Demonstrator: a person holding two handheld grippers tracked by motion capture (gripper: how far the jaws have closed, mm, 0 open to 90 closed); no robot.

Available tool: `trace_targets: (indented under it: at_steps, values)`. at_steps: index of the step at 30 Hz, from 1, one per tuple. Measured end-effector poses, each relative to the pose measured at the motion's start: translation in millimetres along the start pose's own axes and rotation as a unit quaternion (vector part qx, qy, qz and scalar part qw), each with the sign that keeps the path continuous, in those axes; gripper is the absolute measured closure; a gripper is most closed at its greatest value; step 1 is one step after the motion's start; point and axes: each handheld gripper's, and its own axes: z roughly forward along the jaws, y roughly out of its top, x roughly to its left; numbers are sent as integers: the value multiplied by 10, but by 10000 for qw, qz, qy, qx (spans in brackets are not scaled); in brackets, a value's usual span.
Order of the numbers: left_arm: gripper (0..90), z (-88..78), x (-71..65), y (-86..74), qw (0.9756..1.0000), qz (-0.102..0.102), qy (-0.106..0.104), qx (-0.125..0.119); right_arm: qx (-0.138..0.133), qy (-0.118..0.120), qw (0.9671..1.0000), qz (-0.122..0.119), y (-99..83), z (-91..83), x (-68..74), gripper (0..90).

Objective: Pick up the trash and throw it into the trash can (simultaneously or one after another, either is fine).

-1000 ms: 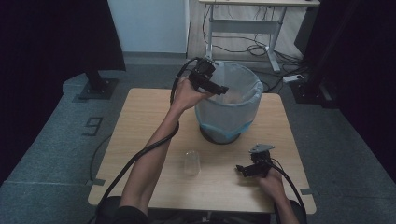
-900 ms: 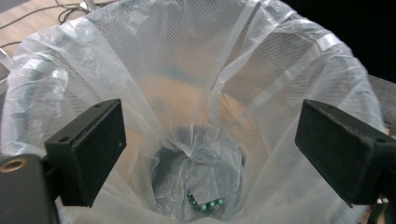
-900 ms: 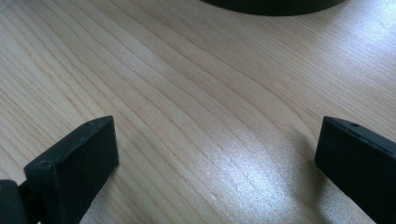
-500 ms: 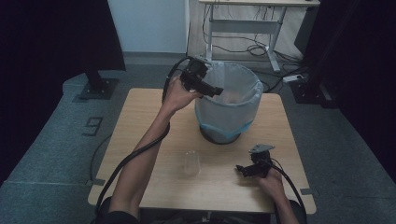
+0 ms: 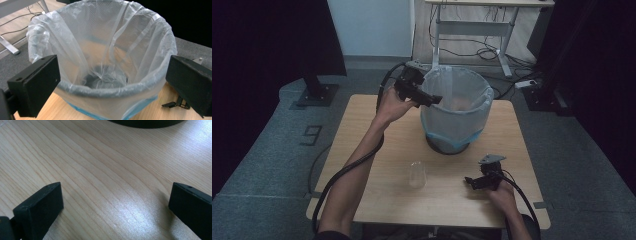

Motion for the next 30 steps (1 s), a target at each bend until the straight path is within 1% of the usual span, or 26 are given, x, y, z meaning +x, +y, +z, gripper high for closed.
trace_targets:
  at_steps: [4,8,16,20,28,30]
  values:
    - [0,-52,15,-81,10000,-28,6,-27,0,1,10000,0,0,0,0,0]
    - [0,-110,18,-175,9999,-55,-7,-103,3,-1,10000,6,0,-1,1,0]
    - [0,-178,19,-383,9999,-51,-11,-148,-1,-4,10000,7,0,0,1,0]
    - [0,-191,21,-493,9997,-119,-27,-191,1,0,10000,1,0,-1,0,0]
    - [0,-199,-17,-724,9996,-145,-56,-247,3,-11,10000,12,0,-2,5,0]
    - [0,-199,-36,-783,9995,-147,-25,-278,1,-13,10000,23,0,-2,7,0]
